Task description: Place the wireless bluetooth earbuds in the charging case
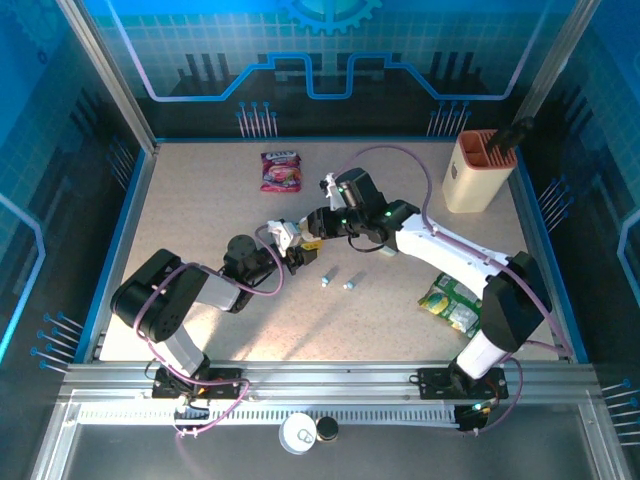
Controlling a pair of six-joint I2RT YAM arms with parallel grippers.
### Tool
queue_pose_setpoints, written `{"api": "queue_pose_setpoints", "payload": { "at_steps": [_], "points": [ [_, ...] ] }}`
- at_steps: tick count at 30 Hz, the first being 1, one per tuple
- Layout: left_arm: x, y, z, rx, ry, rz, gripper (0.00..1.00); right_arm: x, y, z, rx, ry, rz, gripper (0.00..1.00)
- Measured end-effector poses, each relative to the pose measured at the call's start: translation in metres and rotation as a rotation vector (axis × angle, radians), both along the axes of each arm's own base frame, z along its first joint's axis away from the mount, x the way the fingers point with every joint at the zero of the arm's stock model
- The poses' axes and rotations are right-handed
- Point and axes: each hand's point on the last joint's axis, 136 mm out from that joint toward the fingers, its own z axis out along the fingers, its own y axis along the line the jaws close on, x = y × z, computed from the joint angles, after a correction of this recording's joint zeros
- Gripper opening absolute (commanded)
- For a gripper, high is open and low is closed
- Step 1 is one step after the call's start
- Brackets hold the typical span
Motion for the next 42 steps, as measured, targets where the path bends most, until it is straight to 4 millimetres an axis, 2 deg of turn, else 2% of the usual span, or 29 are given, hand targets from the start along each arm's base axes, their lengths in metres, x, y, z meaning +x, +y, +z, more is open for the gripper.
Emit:
{"api": "queue_pose_setpoints", "payload": {
  "at_steps": [30, 33, 35, 42],
  "points": [
    [0.004, 0.003, 0.002, -0.004, -0.007, 0.03, 0.18, -0.011, 0.006, 0.001, -0.032, -0.011, 0.024, 0.17],
    [0.004, 0.003, 0.002, -0.004, -0.007, 0.029, 0.18, -0.011, 0.006, 0.001, -0.04, -0.016, 0.019, 0.2],
    [0.004, 0.003, 0.002, -0.004, -0.007, 0.029, 0.18, -0.012, 0.006, 0.001, -0.042, -0.018, 0.019, 0.26],
    [0.004, 0.003, 0.003, -0.007, -0.014, 0.03, 0.18, -0.014, 0.008, 0.001, -0.043, -0.021, 0.027, 0.28]
  ]
}}
